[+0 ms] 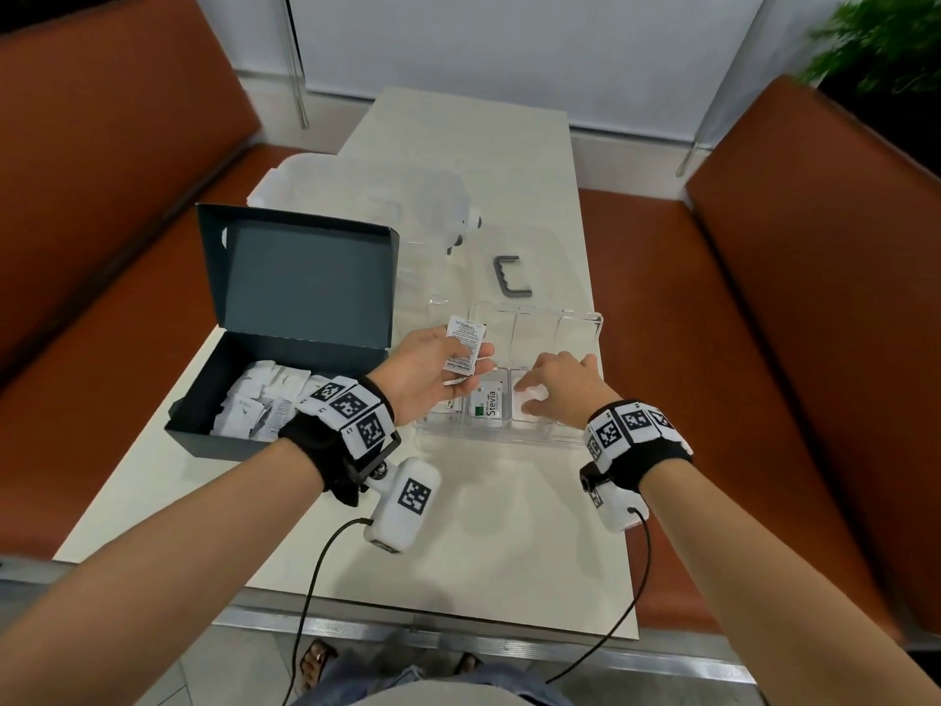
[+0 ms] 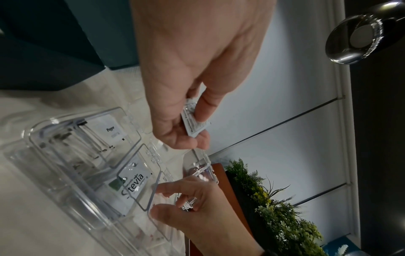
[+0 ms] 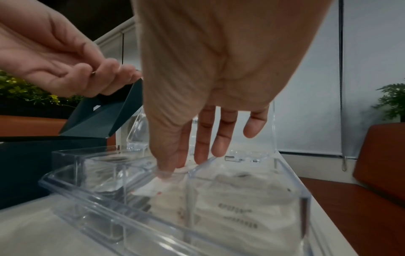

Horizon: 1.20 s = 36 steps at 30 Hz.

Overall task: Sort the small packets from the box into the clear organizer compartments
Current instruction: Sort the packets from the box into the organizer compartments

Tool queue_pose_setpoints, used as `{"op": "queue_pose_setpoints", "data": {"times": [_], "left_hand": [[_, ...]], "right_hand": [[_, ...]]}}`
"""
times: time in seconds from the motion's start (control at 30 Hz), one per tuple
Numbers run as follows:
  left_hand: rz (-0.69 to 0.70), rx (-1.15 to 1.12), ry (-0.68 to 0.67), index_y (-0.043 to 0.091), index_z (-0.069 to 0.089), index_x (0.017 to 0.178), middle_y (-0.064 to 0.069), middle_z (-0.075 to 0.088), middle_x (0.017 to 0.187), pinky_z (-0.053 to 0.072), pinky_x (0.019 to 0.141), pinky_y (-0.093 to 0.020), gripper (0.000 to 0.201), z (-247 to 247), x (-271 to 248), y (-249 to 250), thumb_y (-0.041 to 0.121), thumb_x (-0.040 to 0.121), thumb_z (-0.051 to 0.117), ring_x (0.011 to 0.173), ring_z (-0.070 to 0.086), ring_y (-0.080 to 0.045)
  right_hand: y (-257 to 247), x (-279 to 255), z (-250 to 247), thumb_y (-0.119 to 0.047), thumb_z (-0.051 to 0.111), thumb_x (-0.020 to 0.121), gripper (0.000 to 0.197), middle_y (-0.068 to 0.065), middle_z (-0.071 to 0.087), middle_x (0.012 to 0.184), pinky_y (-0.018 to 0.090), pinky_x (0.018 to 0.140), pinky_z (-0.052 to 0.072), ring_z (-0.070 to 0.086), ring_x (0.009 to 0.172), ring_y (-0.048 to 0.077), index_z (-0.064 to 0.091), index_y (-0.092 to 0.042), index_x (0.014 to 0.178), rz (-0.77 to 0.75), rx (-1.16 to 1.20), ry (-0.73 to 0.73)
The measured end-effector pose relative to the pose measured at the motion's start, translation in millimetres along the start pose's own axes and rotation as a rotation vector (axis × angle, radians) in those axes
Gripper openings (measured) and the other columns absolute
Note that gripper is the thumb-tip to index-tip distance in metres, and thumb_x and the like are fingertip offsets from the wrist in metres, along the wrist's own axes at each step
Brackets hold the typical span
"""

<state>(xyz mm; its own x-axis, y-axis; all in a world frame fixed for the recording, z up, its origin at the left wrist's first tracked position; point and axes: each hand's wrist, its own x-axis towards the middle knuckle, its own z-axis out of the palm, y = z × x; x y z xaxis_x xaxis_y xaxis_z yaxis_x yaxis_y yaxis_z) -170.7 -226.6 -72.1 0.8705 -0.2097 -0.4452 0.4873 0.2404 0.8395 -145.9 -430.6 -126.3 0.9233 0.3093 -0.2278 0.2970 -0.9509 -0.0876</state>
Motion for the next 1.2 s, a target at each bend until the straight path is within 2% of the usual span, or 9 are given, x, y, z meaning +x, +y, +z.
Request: {"op": "queue_pose_setpoints", "data": {"times": [0.17, 0.3, 0.43, 0.57, 0.77, 0.9, 1.07, 1.2], "left_hand": [[-0.007, 0.003, 0.005, 0.005, 0.06, 0.112, -0.01, 0.072, 0.098, 0.055, 0.063, -0.025, 0.021, -0.1, 2.4, -1.8, -0.001, 0.097, 0.047, 0.08, 0.072, -0.016], [-0.009, 0.019, -0.013, 0.008, 0.061, 0.111, -0.009, 0.073, 0.099, 0.056, 0.064, -0.025, 0.021, 2.1, 4.3, -4.3, 0.0, 0.097, 0.047, 0.081, 0.072, -0.016], [-0.009, 0.027, -0.014, 0.009, 0.062, 0.107, -0.008, 0.072, 0.099, 0.056, 0.064, -0.025, 0.02, 3.3, 6.0, -4.7, 0.0, 0.097, 0.048, 0.081, 0.072, -0.016], [-0.013, 0.036, -0.004, 0.009, 0.062, 0.108, -0.008, 0.072, 0.099, 0.056, 0.066, -0.026, 0.02, 3.2, 6.5, -5.0, 0.001, 0.097, 0.048, 0.082, 0.071, -0.016], [-0.015, 0.042, 0.001, 0.008, 0.061, 0.113, -0.009, 0.072, 0.101, 0.055, 0.067, -0.026, 0.022, 2.2, 5.7, -3.5, 0.001, 0.098, 0.046, 0.083, 0.071, -0.016], [-0.02, 0.042, 0.0, 0.009, 0.061, 0.11, -0.008, 0.073, 0.099, 0.055, 0.067, -0.026, 0.02, 2.3, 4.8, -3.3, 0.001, 0.098, 0.047, 0.08, 0.072, -0.015], [-0.026, 0.04, -0.002, 0.007, 0.061, 0.114, -0.009, 0.072, 0.102, 0.054, 0.07, -0.027, 0.021, 4.9, 2.8, -3.1, 0.001, 0.098, 0.047, 0.084, 0.07, -0.018], [-0.028, 0.032, -0.012, 0.008, 0.061, 0.112, -0.01, 0.072, 0.104, 0.054, 0.071, -0.027, 0.021, 6.3, -0.3, -2.4, 0.001, 0.099, 0.047, 0.084, 0.069, -0.018]], "right_hand": [[2.6, 3.0, 1.6, -0.038, 0.063, 0.088, 0.034, -0.001, 0.059, 0.115, 0.038, 0.087, 0.026, 0.047, 0.111, 0.021, 0.062, -0.027, 0.121, 0.045, 0.064, 0.017], [-1.9, 5.4, 6.0, -0.035, 0.068, 0.085, 0.039, -0.001, 0.061, 0.114, 0.038, 0.086, 0.026, 0.047, 0.11, 0.022, 0.059, -0.024, 0.121, 0.089, 0.028, 0.04], [-4.0, 5.1, 7.3, -0.029, 0.065, 0.088, 0.025, -0.002, 0.066, 0.107, 0.039, 0.086, 0.026, 0.049, 0.106, 0.022, 0.061, -0.023, 0.111, 0.1, -0.009, 0.096], [-5.9, 2.9, 7.6, -0.021, 0.06, 0.091, 0.012, -0.003, 0.066, 0.102, 0.042, 0.09, 0.027, 0.048, 0.104, 0.023, 0.064, -0.021, 0.103, 0.115, -0.032, 0.085], [-10.8, 2.6, 4.6, -0.016, 0.054, 0.092, 0.014, -0.003, 0.064, 0.097, 0.043, 0.088, 0.028, 0.051, 0.1, 0.023, 0.066, -0.022, 0.094, 0.141, -0.045, 0.054], [-9.6, 2.2, -4.0, -0.014, 0.053, 0.092, 0.015, -0.003, 0.064, 0.098, 0.042, 0.087, 0.027, 0.053, 0.099, 0.022, 0.067, -0.02, 0.093, 0.14, -0.031, 0.037], [-13.3, 14.3, -26.3, -0.01, 0.052, 0.09, 0.015, 0.001, 0.066, 0.097, 0.049, 0.099, 0.025, 0.057, 0.096, 0.023, 0.067, -0.013, 0.093, 0.185, -0.036, 0.05], [-19.8, 18.6, -26.6, -0.008, 0.05, 0.09, 0.016, 0.0, 0.066, 0.098, 0.049, 0.101, 0.024, 0.059, 0.098, 0.023, 0.064, -0.014, 0.095, 0.171, -0.078, 0.075]]}}
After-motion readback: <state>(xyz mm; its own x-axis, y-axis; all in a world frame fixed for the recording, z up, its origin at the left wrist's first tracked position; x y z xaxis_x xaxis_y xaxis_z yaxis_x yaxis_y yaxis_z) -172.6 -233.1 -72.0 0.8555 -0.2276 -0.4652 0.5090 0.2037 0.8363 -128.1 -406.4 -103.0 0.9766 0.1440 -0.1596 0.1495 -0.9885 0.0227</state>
